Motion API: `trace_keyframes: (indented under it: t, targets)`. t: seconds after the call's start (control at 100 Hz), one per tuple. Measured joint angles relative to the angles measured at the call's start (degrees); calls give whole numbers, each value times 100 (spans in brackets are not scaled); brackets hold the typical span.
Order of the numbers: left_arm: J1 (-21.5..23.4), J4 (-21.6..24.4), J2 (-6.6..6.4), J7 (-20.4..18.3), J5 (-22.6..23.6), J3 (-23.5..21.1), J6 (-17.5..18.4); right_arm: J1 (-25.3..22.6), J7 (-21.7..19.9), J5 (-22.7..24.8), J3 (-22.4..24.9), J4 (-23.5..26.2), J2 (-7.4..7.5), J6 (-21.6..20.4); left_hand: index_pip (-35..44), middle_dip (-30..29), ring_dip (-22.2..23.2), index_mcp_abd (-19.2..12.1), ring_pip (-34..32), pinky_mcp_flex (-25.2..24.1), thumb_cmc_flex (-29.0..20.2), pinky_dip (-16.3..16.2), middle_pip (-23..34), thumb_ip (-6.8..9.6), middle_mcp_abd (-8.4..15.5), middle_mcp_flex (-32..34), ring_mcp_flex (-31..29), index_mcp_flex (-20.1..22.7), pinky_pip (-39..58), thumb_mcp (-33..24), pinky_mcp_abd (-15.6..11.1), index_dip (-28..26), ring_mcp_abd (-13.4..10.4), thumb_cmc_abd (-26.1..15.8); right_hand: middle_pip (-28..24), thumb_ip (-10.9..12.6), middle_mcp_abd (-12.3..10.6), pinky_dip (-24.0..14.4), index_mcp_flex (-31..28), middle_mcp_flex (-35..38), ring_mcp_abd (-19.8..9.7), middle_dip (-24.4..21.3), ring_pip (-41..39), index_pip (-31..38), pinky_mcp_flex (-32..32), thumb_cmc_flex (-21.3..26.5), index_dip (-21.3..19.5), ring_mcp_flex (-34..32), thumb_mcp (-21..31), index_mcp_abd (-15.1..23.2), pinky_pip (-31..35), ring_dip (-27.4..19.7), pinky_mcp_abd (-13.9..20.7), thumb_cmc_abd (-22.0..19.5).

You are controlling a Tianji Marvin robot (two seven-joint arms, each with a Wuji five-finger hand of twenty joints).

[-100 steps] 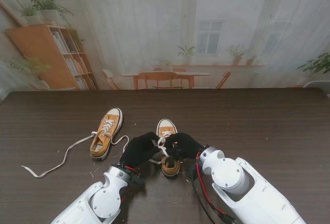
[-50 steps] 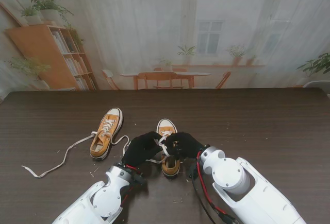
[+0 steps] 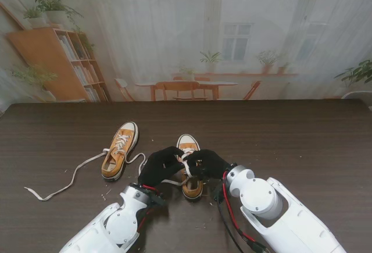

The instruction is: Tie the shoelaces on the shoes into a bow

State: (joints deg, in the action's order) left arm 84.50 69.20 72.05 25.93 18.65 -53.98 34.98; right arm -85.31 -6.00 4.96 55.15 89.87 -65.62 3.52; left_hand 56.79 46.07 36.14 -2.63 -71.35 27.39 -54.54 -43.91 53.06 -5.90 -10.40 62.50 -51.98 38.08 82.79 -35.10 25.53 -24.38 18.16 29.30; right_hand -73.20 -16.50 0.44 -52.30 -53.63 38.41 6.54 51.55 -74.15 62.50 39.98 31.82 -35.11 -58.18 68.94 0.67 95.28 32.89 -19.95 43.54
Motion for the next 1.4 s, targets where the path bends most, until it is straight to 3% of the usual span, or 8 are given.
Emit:
trace_keyframes:
  t: [0.15, 0.23, 0.46, 0.62, 1.17, 1.29, 1.35, 1.4]
  targets:
    - [-53, -28, 28, 212, 169, 64, -132, 0, -15, 4, -10, -11, 1, -9, 386, 0, 0, -13, 0, 64, 8, 0, 0, -23, 14, 1, 0, 44, 0, 74, 0, -104, 0, -15, 59, 0, 0, 0, 0, 0, 0, 0, 0, 2, 0, 2, 0, 0, 0, -84, 0, 0, 0, -28]
    - [-67, -34, 42, 242, 183, 82, -192, -2, -22, 4, -10, -15, 6, -18, 450, 0, 0, -15, 0, 99, 11, 0, 17, -84, 157, -4, 0, 14, 0, 131, 0, -228, -12, -67, 59, 0, 0, 0, 0, 0, 0, 0, 0, 2, 0, 4, 0, 0, 0, -155, 0, 0, 0, -61]
    - [-57, 41, 5, -90, 169, 45, -326, -55, 33, -6, 39, -13, 2, -52, 744, 0, 1, 252, 0, 71, 80, 0, 387, -197, 427, -334, 1, -697, 0, 239, 0, -943, -135, -576, 61, 0, 0, 0, 0, 0, 0, 0, 13, 2, -98, 5, -1, 70, 0, -206, 0, 1, 0, -74]
    - [-44, 95, -38, -206, 70, 26, -422, -84, 92, -53, 42, -6, -8, -72, 834, 0, 1, 393, 0, -7, 68, 0, 441, -196, 444, -564, 135, -989, -12, 285, 0, -1423, -163, -593, 61, 0, 0, 0, 0, 0, 3, 0, 77, 2, -208, 5, -12, 138, 0, -110, -15, 1, 0, -70]
    - [41, 116, -58, -252, 28, -136, -619, -83, 176, -133, 73, 19, -65, -100, 830, 57, 1, 394, 2, -81, 70, 0, 443, -191, 445, -567, 217, -1041, -85, -45, 0, -1578, -163, -494, 65, 0, 0, 0, 0, -16, 4, 0, 138, -11, -251, 4, -42, 142, -58, 38, -72, 1, 0, -70]
    - [58, 125, -63, -227, -5, -144, -614, -83, 193, -164, 75, 20, -75, -91, 706, 60, 1, 394, 55, -147, 70, 0, 430, -134, 445, -568, 277, -1016, -141, -89, 0, -1382, -163, -417, 66, 0, 0, 0, 0, -17, 60, 0, 140, -17, -273, 4, -49, 142, -59, 39, -75, 1, 0, -84]
    - [58, 111, -56, -123, 5, -127, -592, -83, 191, -164, 75, 20, -76, -90, -44, 60, 1, 344, 57, -148, 64, 0, 286, -125, 445, -568, 277, -769, -142, -57, 0, -444, -163, -434, 66, 0, 0, 0, 1, -17, 60, 0, 140, -20, -275, 4, -49, 142, -59, 40, -75, 1, 0, -85]
    - [57, 96, -49, -94, 5, -119, -564, -81, 186, -164, 74, 20, -76, -90, -288, 60, 1, 344, 57, -148, 64, 0, 218, -96, 445, -497, 277, -660, -142, 25, 0, -95, -163, -430, 66, 0, 0, 0, 1, -17, 60, 0, 140, -20, -275, 4, -50, 142, -59, 40, -75, 1, 0, -85]
